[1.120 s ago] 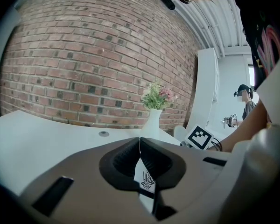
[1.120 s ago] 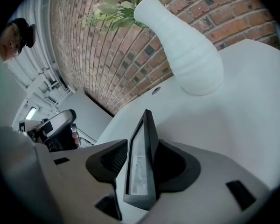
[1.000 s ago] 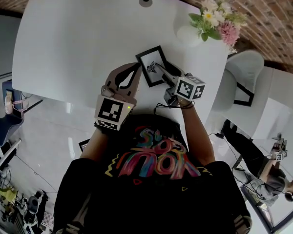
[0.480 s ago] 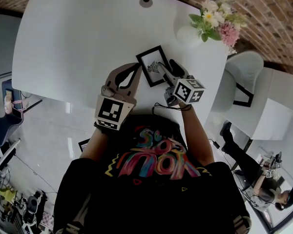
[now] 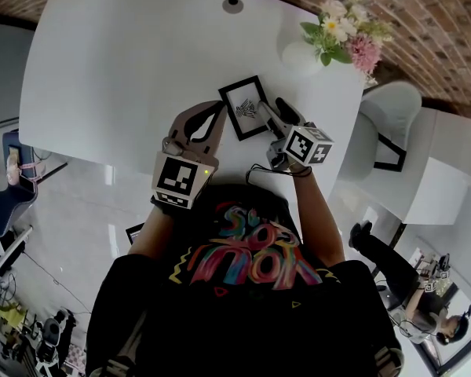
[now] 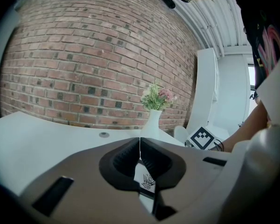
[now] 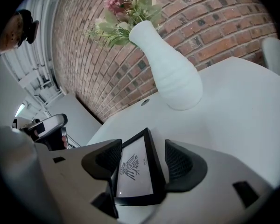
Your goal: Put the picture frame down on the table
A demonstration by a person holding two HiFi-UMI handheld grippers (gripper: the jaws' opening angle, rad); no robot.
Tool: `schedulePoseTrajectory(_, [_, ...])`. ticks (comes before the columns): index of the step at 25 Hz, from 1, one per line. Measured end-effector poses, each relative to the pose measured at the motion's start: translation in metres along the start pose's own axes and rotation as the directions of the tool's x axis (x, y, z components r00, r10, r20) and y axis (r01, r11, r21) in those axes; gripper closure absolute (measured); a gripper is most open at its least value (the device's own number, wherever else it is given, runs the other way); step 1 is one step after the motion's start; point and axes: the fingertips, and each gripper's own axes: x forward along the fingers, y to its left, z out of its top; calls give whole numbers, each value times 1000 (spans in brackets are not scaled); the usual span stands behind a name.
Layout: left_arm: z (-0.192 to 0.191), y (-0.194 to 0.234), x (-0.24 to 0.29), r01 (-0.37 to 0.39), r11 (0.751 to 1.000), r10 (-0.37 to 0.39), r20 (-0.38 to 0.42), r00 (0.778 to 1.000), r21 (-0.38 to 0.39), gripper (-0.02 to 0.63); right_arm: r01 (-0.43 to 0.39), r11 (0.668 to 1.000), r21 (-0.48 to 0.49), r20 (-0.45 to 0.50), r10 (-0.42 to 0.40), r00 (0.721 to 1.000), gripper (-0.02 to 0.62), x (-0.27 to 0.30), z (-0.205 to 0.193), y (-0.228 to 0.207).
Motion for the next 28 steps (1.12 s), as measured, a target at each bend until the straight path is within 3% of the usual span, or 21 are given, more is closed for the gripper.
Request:
schedulePoseTrajectory(11, [13,-8,-8,4,1000,-5,36,999,23,581,-39,997,-62,29,41,999,310,-13,17,22])
schedulePoseTrajectory(21, [40,-25,-31,1,998,-6,93,996,59,581,-196,970,-144,111,212,971,314,-62,53,98])
schedulePoseTrajectory(28, [64,-46,-51,7,996,-21,150,988,91,581,-264,923,-282,223,331,917,442,-114,91,165])
